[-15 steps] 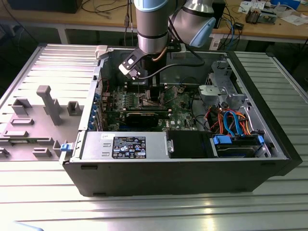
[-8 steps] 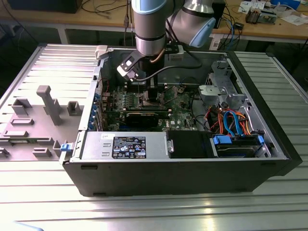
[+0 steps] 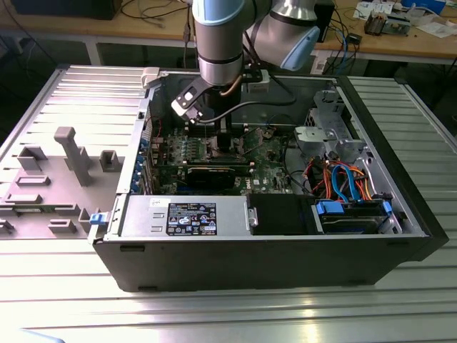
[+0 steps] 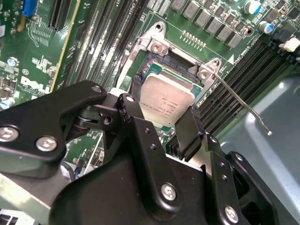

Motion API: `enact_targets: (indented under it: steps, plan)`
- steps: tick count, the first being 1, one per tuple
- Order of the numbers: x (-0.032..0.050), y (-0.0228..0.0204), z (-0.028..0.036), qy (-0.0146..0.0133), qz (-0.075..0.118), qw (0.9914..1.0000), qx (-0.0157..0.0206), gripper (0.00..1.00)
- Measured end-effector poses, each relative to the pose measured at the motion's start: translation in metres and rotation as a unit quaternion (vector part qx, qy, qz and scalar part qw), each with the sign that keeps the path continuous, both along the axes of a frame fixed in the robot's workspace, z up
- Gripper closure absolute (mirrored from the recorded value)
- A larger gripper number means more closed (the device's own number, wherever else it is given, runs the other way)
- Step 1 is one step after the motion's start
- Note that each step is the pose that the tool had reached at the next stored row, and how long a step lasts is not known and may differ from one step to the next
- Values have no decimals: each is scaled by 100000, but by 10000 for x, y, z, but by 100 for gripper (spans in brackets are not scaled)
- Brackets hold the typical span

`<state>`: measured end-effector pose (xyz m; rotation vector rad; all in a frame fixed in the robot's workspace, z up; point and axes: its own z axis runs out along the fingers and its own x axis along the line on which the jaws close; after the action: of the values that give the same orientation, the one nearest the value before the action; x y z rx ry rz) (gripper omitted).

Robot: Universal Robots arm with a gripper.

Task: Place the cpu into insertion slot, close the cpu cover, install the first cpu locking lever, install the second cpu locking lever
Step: 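Place the cpu into insertion slot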

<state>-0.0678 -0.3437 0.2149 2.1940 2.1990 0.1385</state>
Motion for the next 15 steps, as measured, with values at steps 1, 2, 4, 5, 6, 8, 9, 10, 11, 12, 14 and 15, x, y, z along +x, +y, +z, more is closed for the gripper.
enact_targets:
  steps: [1,2,4,5,6,8,9,10,11,12,14,15]
  plan:
    - [-1,8,-22,2,-14,100000,-1,46]
    - [-1,31,-52,25,-91,100000,-25,46]
    - [0,34,-61,26,-393,99999,-81,46]
    - [1,34,-63,21,-461,99999,-221,46]
    - [4,34,-73,14,-472,99999,-221,46]
    - [8,34,-116,17,-459,99999,-267,46]
    - [10,34,-125,21,-423,99998,-452,46]
    - [12,34,-128,24,-417,99997,-610,46]
    - [15,34,-134,24,-424,99996,-820,46]
    - [16,33,-135,29,-419,99994,-963,46]
    - [20,33,-135,20,-429,99994,-982,46]
    - [28,34,-136,14,-425,99994,-1039,46]
